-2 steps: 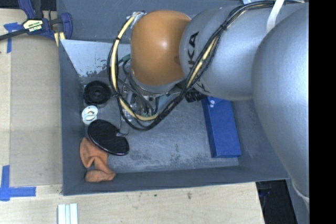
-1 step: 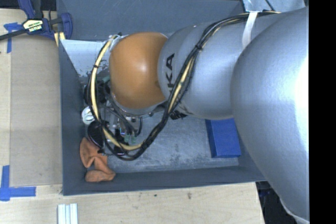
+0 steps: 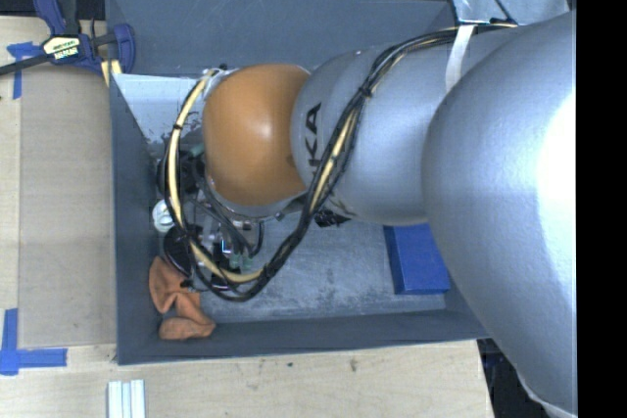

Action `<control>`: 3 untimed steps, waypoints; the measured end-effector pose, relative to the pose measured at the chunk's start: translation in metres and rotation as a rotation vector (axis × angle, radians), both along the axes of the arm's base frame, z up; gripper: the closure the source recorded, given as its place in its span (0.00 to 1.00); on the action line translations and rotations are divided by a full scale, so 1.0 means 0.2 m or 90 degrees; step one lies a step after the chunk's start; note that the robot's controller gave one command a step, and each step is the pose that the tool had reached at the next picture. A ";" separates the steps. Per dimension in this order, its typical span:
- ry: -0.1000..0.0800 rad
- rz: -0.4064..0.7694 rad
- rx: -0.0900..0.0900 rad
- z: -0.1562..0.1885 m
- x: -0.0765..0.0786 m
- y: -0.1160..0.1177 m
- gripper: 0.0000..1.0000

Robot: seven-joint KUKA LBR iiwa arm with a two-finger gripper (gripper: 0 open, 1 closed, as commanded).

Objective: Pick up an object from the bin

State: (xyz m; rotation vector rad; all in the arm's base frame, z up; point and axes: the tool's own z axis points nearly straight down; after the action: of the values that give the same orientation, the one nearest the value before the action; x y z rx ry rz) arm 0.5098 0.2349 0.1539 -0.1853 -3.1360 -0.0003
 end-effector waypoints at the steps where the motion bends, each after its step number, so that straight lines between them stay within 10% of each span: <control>1: -0.003 -0.127 0.002 -0.34 0.15 -0.10 0.00; 2: -0.011 -0.117 0.004 -0.47 0.18 -0.13 1.00; 3: -0.009 -0.115 0.003 -0.46 0.17 -0.14 1.00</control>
Offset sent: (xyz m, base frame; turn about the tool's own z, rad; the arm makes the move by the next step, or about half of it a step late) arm 0.0279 -0.0298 -0.0839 0.1663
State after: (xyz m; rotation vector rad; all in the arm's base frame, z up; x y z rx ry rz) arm 0.5442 0.2072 0.0613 -0.4687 -3.1195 -0.0088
